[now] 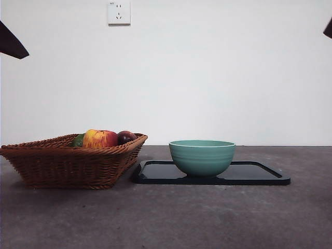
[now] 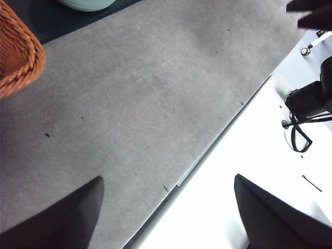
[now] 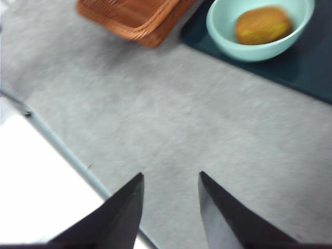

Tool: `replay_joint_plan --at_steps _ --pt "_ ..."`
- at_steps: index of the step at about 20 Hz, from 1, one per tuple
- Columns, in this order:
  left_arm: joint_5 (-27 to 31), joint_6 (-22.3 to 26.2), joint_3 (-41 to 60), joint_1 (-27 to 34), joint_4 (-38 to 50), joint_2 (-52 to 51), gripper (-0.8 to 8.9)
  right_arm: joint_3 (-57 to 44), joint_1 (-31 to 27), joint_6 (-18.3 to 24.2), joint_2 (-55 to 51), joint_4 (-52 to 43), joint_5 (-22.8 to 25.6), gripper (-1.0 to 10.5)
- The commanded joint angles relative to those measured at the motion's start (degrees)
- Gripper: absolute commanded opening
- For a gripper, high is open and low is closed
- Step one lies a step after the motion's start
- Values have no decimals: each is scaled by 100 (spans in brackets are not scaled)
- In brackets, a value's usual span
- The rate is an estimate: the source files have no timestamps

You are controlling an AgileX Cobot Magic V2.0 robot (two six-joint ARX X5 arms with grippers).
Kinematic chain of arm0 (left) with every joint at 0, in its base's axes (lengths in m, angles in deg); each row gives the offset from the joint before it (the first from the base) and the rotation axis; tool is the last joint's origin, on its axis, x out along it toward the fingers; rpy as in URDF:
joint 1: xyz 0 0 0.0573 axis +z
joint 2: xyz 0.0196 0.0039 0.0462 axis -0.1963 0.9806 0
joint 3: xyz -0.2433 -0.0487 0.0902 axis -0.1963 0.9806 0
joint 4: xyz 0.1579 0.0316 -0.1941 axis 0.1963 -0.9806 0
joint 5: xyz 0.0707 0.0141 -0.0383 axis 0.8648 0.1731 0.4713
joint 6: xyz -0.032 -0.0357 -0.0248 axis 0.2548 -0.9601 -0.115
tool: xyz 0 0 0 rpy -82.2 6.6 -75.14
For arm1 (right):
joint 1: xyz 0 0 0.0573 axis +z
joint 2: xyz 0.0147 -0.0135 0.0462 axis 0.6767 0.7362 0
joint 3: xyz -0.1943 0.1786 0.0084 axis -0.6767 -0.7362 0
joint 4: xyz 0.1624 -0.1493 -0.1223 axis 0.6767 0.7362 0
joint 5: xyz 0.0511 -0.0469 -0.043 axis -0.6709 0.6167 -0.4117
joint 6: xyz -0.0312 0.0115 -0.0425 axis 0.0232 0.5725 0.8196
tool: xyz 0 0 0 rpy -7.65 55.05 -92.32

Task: Pick up the wifruite, put it on the bowl, pick up the plate, put it on desk

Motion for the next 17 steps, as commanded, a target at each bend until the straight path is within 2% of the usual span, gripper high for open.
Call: replay_joint_plan --at_steps 1,17 --pt "-9 70 -46 -31 39 26 404 -50 33 2 -70 -125 -87 169" --pt "-9 57 -46 -31 205 26 402 -50 33 4 -87 -168 -83 169"
